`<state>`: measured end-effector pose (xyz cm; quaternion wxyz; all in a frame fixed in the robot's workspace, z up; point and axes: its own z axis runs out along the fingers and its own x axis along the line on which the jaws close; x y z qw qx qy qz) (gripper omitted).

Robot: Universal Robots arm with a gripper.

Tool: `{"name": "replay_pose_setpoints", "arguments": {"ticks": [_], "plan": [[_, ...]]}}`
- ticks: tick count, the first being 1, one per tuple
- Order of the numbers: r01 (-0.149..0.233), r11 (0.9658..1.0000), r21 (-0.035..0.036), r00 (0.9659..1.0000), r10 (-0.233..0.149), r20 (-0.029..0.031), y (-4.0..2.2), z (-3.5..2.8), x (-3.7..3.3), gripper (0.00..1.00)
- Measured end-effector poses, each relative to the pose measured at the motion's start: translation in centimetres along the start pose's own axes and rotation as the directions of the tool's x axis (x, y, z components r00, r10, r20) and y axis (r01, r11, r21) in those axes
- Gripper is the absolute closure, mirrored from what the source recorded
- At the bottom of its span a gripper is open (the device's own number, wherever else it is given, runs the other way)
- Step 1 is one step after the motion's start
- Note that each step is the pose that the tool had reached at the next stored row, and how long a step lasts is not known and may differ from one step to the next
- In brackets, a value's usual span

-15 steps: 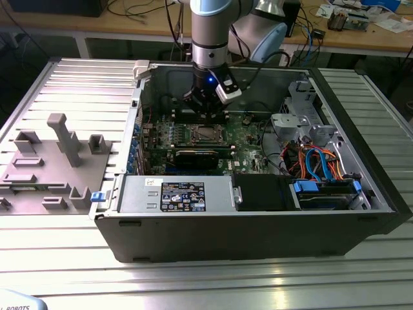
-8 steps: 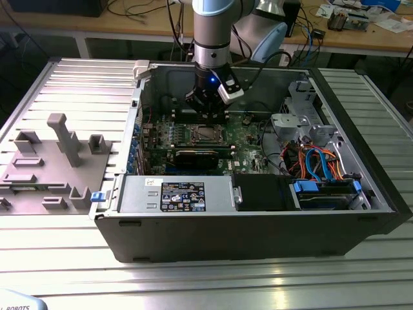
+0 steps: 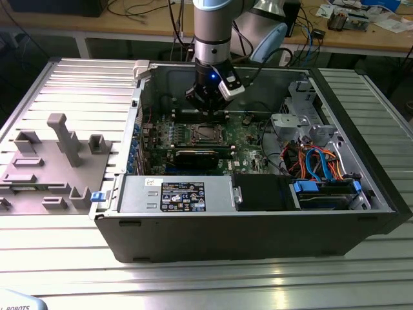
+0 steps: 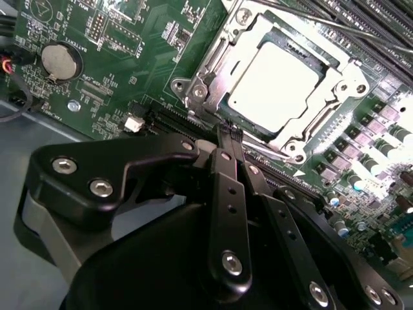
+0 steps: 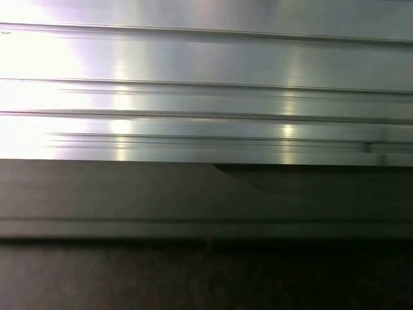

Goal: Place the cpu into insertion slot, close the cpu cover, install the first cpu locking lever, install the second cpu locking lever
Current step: 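Install the first cpu locking lever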

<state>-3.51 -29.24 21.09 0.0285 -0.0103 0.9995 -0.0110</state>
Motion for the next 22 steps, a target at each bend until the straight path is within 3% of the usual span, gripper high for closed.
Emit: {"name": "replay_pose_setpoints", "arguments": {"ticks": [8,14,18,22], "plan": [[0.000,1.0000,0.0002,1.0000,0.000,-0.0036,-0.13,1.07,0.08,0.89],[0.004,1.0000,0.0003,1.0000,-0.004,-0.0035,-0.03,1.06,0.06,0.89],[0.007,1.0000,-0.0004,1.0000,-0.007,-0.0031,-0.02,0.49,0.02,0.89],[0.008,1.0000,-0.0003,1.0000,-0.008,-0.0031,-0.02,0.45,0.02,0.89]]}}
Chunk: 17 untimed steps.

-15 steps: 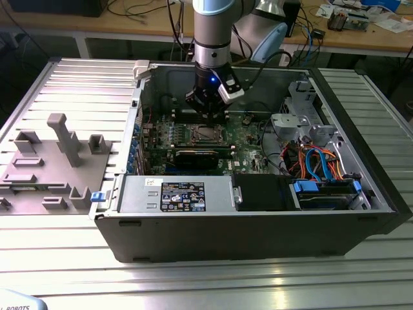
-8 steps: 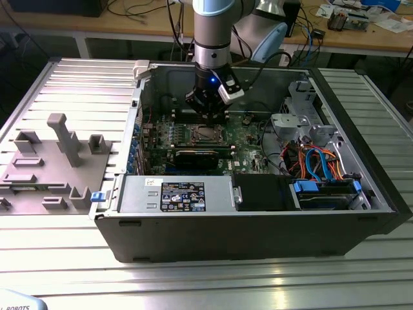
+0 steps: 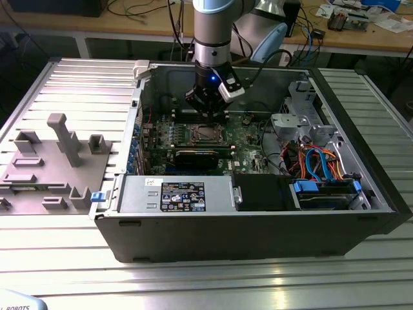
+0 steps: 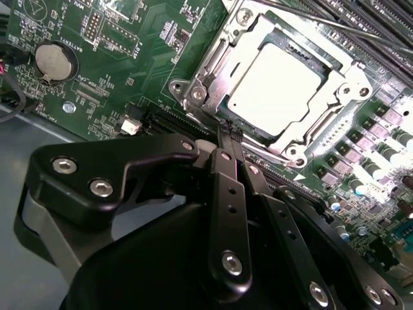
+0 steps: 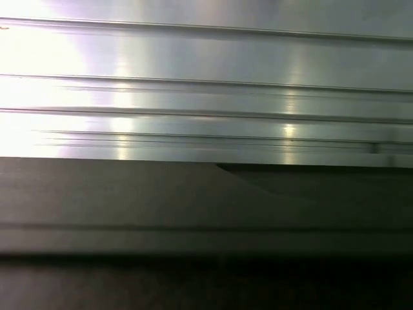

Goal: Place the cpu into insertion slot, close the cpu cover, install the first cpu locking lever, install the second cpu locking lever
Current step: 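Install the first cpu locking lever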

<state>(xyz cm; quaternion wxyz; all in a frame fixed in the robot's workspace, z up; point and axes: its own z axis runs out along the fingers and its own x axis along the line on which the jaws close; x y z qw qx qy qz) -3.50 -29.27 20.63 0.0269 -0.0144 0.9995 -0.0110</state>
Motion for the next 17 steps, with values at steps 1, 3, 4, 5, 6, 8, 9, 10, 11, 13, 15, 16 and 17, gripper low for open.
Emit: {"name": "replay_pose_setpoints", "arguments": {"ticks": [1,3,4,5,6,8,9,10,11,13,15,16,17], "plan": [[0.000,1.0000,0.0001,1.0000,0.000,0.0000,0.00,0.00,0.00,0.89],[0.001,1.0000,0.0002,1.0000,-0.001,-0.0002,0.00,0.02,0.00,0.89],[0.002,1.0000,-0.0001,1.0000,-0.002,-0.0002,0.00,0.05,0.00,0.89],[0.002,1.0000,-0.0001,1.0000,-0.002,-0.0003,0.00,0.09,0.01,0.89],[0.002,1.0000,-0.0001,1.0000,-0.002,-0.0007,0.00,0.11,0.00,0.89],[0.003,1.0000,0.0000,1.0000,-0.003,-0.0034,0.00,0.18,-0.17,0.89],[0.003,1.0000,-0.0002,1.0000,-0.003,-0.0036,-0.02,0.20,-0.20,0.89],[0.003,1.0000,-0.0005,1.0000,-0.003,-0.0037,-0.09,0.22,-0.21,0.89],[0.003,1.0000,-0.0005,1.0000,-0.003,-0.0038,-0.24,0.22,-0.22,0.89],[0.003,1.0000,-0.0002,1.0000,-0.003,-0.0040,-0.46,0.22,-0.21,0.89],[0.003,1.0000,0.0000,1.0000,-0.003,-0.0043,-0.50,0.23,-0.25,0.89],[0.003,1.0000,0.0001,1.0000,-0.003,-0.0048,-0.51,0.24,-0.29,0.89],[0.003,1.0000,0.0000,1.0000,-0.003,-0.0051,-0.51,0.24,-0.33,0.89]]}}
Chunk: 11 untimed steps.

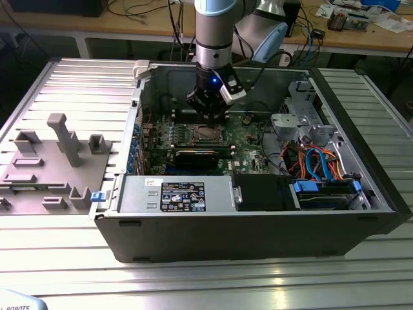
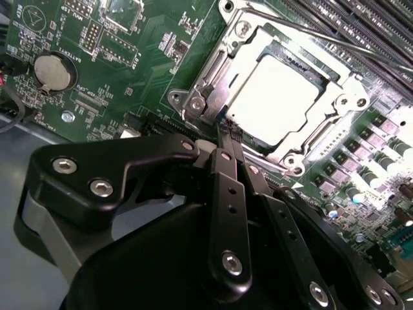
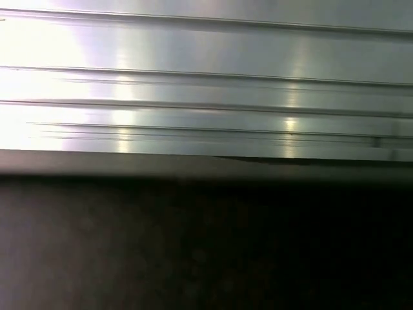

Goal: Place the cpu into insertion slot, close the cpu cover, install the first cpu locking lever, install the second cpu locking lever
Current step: 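Install the first cpu locking lever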

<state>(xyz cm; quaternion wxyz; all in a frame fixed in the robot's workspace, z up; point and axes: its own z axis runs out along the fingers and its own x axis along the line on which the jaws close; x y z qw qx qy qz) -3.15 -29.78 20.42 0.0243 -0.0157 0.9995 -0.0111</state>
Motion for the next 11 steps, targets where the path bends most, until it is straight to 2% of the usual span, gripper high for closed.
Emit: {"name": "replay_pose_setpoints", "arguments": {"ticks": [11], "plan": [[0.000,1.0000,0.0022,1.0000,0.000,-0.0069,-0.01,0.28,-0.84,0.89]]}}
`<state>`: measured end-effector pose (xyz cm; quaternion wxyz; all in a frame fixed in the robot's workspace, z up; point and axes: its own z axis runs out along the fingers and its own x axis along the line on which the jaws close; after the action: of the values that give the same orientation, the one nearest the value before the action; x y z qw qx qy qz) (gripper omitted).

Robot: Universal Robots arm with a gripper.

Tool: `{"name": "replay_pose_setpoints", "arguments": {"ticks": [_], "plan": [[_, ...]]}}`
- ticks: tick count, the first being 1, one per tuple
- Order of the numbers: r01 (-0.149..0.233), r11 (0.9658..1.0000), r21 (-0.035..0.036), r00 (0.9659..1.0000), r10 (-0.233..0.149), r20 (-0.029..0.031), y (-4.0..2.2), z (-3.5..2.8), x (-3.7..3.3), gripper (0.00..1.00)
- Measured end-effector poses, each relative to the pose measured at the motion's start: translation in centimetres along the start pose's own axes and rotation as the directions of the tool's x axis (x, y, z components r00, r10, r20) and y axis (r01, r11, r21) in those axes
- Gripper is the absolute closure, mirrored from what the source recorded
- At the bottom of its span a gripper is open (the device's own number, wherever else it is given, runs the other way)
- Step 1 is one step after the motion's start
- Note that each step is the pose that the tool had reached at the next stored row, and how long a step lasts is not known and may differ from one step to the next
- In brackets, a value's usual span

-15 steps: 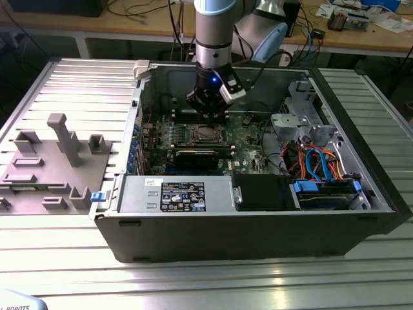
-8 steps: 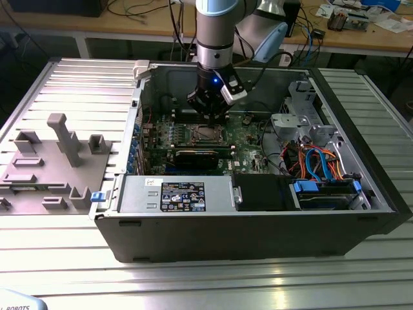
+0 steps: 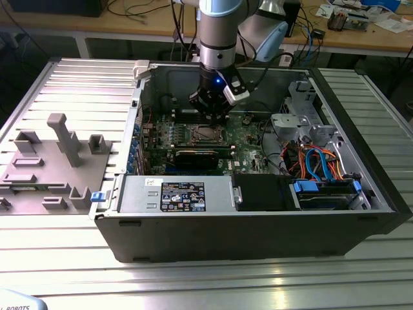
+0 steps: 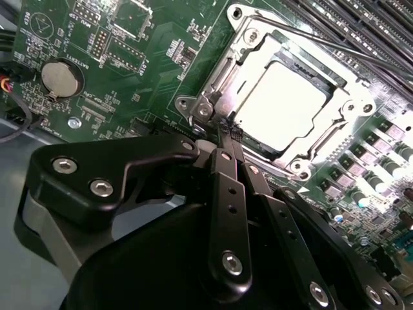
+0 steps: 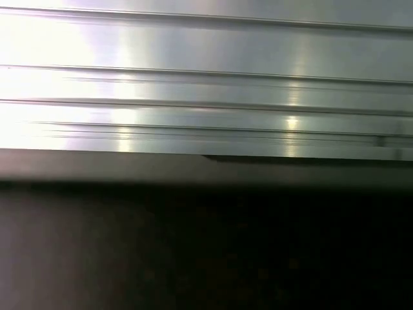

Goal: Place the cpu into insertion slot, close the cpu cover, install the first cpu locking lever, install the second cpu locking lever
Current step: 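Install the first cpu locking lever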

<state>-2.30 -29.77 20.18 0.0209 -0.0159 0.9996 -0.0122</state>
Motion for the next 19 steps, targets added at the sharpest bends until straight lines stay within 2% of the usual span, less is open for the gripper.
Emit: {"name": "replay_pose_setpoints", "arguments": {"ticks": [3,13,16,19], "plan": [[0.000,1.0000,0.0002,1.0000,0.000,-0.0033,-0.02,0.10,-0.30,0.89],[0.000,1.0000,-0.0019,1.0000,0.000,-0.0036,0.06,0.10,-0.30,0.89],[0.000,1.0000,-0.0050,1.0000,0.000,0.0007,0.13,-0.17,-0.32,0.89],[0.000,1.0000,-0.0030,1.0000,0.000,0.0041,0.10,-0.56,-0.16,0.89]]}}
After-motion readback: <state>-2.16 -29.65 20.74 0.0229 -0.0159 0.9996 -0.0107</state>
